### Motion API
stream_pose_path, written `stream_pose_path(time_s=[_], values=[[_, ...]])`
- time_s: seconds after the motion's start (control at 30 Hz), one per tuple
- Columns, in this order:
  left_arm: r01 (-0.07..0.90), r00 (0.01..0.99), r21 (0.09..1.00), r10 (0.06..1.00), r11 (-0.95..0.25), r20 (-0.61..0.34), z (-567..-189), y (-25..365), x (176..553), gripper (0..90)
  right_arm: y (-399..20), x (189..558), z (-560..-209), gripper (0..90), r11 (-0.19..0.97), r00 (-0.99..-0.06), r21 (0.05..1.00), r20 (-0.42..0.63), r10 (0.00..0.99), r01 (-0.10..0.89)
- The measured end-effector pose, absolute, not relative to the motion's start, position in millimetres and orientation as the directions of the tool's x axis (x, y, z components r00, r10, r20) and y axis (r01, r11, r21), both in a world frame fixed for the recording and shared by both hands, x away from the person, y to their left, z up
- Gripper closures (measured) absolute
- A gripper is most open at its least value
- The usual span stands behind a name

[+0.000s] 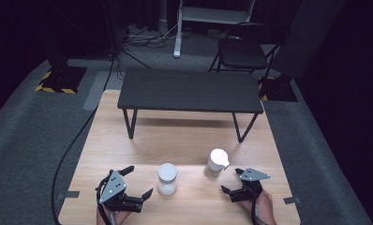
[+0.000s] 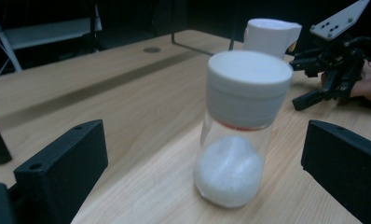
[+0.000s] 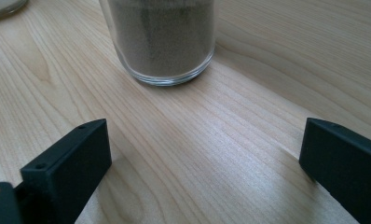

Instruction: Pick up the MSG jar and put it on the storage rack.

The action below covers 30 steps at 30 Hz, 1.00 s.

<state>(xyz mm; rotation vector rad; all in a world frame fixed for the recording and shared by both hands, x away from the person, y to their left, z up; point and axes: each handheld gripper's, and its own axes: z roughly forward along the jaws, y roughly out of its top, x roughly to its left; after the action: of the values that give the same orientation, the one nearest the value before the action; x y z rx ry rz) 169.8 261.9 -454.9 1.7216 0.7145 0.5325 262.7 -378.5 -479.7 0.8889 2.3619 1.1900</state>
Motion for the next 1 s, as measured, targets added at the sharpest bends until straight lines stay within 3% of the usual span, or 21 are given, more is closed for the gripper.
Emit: stream_pose_path(time_s=[0.5,1.0], values=[[0.127,0.752,0.966,0.657,-0.227,0.055,-450,235,184,1.1,-380,258,-481,1.8,0.447,-0.738,0.812,-0.030,0.674,0.375],[0.109,0.794,0.972,0.606,-0.207,0.040,-451,209,210,1.5,-381,258,-481,1.8,0.448,-0.741,0.812,-0.029,0.671,0.373]])
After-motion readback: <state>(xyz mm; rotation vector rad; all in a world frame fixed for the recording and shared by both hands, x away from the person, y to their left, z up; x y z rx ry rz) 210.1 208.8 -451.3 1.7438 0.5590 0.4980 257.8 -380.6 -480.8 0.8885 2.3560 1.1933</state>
